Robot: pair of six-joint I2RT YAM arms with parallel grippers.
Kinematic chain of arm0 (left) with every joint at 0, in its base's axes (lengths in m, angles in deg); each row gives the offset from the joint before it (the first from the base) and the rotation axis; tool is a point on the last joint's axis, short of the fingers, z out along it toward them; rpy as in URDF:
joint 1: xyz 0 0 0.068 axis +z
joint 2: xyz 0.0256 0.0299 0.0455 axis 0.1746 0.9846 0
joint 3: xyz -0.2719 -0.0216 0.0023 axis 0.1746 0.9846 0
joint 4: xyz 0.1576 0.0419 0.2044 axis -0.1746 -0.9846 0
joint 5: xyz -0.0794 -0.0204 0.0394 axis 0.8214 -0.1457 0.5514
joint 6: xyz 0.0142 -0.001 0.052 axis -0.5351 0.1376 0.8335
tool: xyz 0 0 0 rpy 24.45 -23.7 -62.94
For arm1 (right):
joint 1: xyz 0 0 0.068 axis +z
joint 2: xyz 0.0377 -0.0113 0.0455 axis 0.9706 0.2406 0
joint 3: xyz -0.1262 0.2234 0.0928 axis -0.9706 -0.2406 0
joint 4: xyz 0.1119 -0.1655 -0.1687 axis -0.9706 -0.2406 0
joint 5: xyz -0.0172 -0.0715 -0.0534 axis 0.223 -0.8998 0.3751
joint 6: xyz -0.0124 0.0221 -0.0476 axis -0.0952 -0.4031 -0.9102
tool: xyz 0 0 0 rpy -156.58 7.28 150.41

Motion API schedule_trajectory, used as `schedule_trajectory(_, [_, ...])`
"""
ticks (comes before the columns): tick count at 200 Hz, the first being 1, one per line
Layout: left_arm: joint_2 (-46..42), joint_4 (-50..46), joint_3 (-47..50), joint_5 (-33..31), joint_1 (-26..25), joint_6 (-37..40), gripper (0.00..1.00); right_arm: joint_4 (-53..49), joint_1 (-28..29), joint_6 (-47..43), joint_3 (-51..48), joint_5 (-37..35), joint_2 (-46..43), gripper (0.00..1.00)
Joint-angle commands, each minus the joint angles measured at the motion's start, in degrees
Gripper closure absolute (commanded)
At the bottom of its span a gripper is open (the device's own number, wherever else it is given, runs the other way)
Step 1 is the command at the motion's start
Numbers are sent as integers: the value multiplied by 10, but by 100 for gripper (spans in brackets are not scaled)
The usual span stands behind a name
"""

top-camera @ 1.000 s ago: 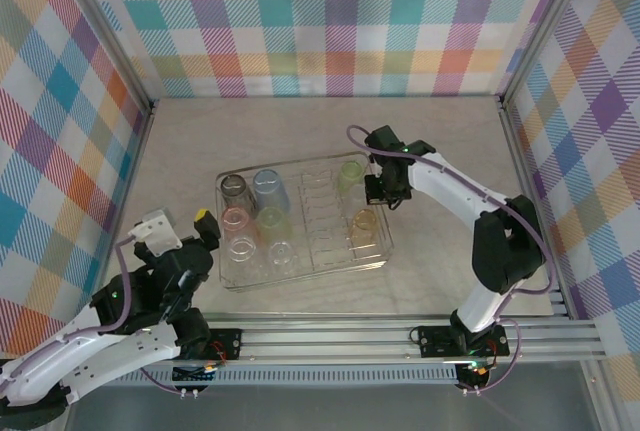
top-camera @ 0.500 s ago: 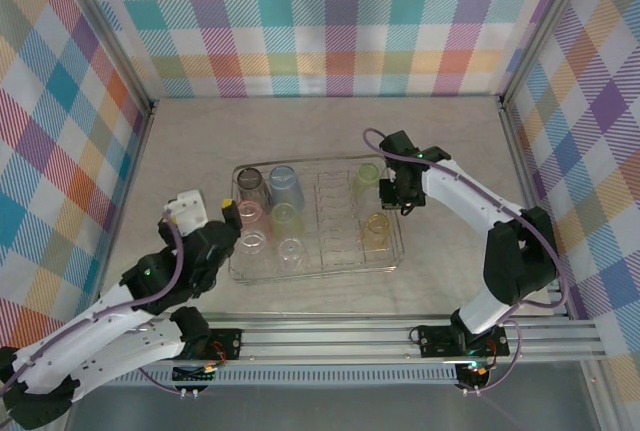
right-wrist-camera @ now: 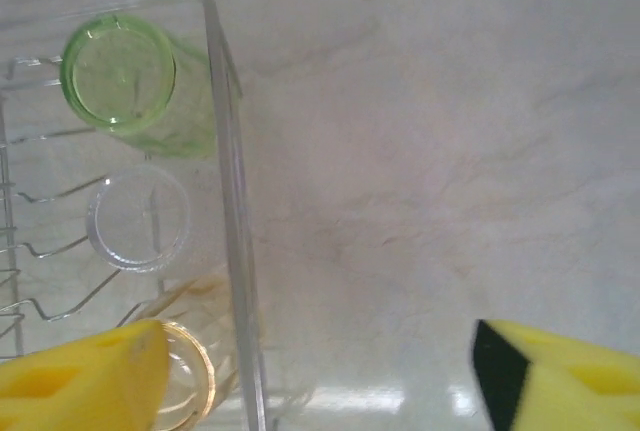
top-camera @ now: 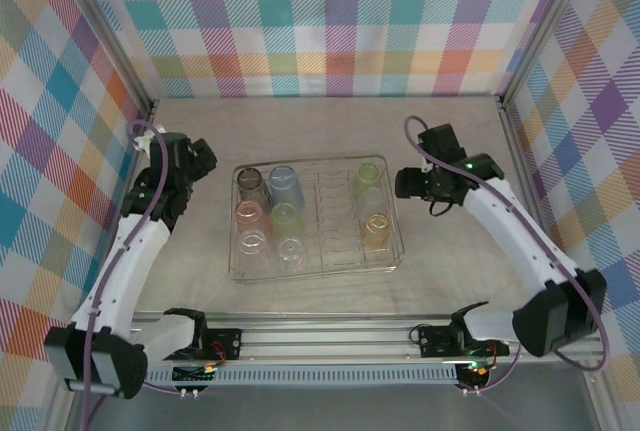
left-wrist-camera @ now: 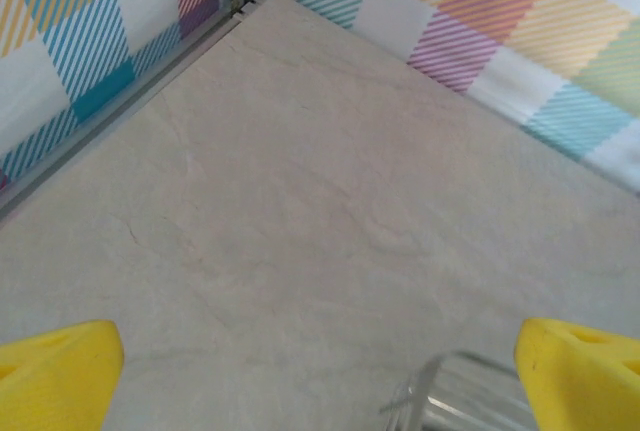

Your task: Load the cups into the dish rack

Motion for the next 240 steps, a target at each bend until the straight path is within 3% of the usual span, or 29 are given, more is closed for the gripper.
schedule_trajectory(1, [11, 98, 40, 85, 60, 3, 0, 69, -30, -59, -39, -36, -40, 12])
schedule_trajectory(12, [13, 169, 78, 121, 83, 32, 0, 134, -50, -78, -72, -47, -65, 10])
schedule_trajectory(32, [15, 274, 158, 126, 83, 99, 0, 281, -96, -97, -154, -41, -103, 4])
schedule_trajectory(39, [16, 303, 185, 127, 84, 103, 0, 334, -110, -100, -190, -39, -111, 0])
schedule_trajectory(57, [25, 387, 249, 123, 83, 100, 0, 455, -145, -116, -269, -12, -102, 1])
schedule_trajectory(92, [72, 449, 291, 99, 84, 102, 0, 649, -166, -143, -357, -46, -32, 1])
schedule_trajectory(125, [123, 497, 302, 133, 84, 100, 0, 794, -176, -132, -415, -49, 30, 1])
schedule_trajectory(186, [192, 559, 311, 193, 81, 146, 0, 965, -178, -160, -464, 25, 122, 1])
schedule_trajectory(208, [196, 583, 314, 222, 81, 166, 0, 1003, -178, -164, -470, 36, 154, 1])
schedule_trajectory(240, [210, 632, 333, 216, 78, 176, 0, 1010, -178, -164, -473, 36, 155, 1])
